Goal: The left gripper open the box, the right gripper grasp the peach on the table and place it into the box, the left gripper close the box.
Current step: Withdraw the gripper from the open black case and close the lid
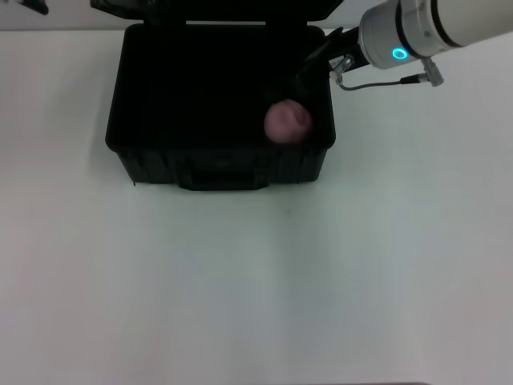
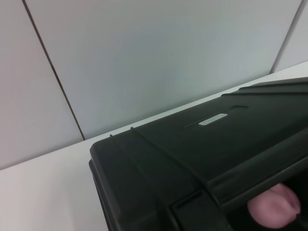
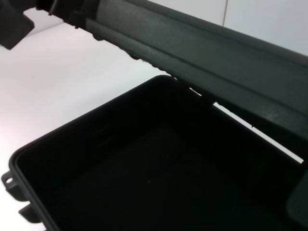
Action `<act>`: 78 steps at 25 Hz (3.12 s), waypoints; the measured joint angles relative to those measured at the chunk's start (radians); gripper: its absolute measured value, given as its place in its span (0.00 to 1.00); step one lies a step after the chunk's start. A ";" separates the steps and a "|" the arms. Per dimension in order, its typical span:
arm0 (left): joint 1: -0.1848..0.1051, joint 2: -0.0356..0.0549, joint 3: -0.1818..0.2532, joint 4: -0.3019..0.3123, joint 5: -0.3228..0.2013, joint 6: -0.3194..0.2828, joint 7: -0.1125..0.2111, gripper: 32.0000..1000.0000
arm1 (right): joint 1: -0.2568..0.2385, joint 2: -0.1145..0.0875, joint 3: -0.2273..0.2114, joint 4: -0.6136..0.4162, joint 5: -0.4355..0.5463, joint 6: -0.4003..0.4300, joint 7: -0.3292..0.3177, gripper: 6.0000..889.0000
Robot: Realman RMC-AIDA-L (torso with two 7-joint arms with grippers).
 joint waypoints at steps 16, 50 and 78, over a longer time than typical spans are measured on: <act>0.013 0.0017 0.000 0.000 0.000 -0.003 0.001 0.42 | -0.014 -0.012 0.012 -0.171 -0.162 -0.236 0.163 0.97; 0.010 0.0006 0.000 -0.025 0.000 -0.004 0.010 0.43 | -0.011 -0.033 0.102 -0.311 -0.605 -0.727 0.297 0.97; 0.003 0.0012 0.000 -0.025 0.008 -0.018 0.004 0.44 | -0.011 -0.035 0.103 -0.312 -0.626 -0.736 0.301 0.97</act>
